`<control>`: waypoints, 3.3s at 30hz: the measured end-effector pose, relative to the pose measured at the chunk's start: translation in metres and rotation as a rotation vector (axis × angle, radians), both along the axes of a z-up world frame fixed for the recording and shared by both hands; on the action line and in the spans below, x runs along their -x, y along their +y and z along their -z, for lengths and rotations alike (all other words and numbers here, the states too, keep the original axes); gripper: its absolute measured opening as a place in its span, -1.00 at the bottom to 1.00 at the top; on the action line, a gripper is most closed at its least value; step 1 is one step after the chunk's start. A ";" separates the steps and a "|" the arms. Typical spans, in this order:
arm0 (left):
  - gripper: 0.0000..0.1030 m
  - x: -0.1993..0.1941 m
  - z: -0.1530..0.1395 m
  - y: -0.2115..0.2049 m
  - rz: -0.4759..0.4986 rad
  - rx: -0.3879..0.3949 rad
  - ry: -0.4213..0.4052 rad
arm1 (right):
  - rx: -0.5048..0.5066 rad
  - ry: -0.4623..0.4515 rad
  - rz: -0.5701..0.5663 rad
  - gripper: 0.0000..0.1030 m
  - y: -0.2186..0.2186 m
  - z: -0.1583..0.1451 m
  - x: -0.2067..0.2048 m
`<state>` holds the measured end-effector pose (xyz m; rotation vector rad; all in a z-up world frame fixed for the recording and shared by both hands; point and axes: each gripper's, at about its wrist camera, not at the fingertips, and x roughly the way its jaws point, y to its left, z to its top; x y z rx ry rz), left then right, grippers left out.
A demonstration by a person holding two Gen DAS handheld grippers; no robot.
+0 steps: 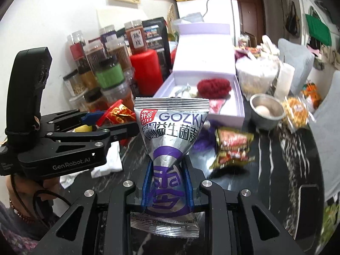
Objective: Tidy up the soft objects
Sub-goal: 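Lift the red packet and GOZKI bag and carry both toward the gift box, then hold the red packet and GOZKI bag above the gift box with both grippers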
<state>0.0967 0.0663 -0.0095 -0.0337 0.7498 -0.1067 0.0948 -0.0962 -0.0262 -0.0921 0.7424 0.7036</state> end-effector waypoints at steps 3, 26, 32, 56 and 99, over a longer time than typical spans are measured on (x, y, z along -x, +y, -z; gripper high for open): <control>-0.01 -0.006 -0.010 0.000 0.002 -0.004 -0.022 | -0.006 -0.024 -0.008 -0.48 0.002 -0.010 -0.006; -0.01 -0.077 -0.079 0.000 0.034 -0.035 -0.199 | -0.025 -0.171 -0.050 -0.48 0.012 -0.075 -0.081; -0.01 -0.103 -0.092 0.002 0.026 -0.055 -0.237 | -0.023 -0.194 -0.060 -0.48 0.017 -0.087 -0.108; -0.01 -0.228 -0.091 0.027 -0.063 -0.092 -0.249 | -0.045 -0.215 -0.047 -0.48 0.048 -0.095 -0.226; -0.01 -0.308 -0.003 0.033 -0.105 -0.174 0.017 | 0.007 -0.078 0.037 -0.43 0.062 -0.011 -0.303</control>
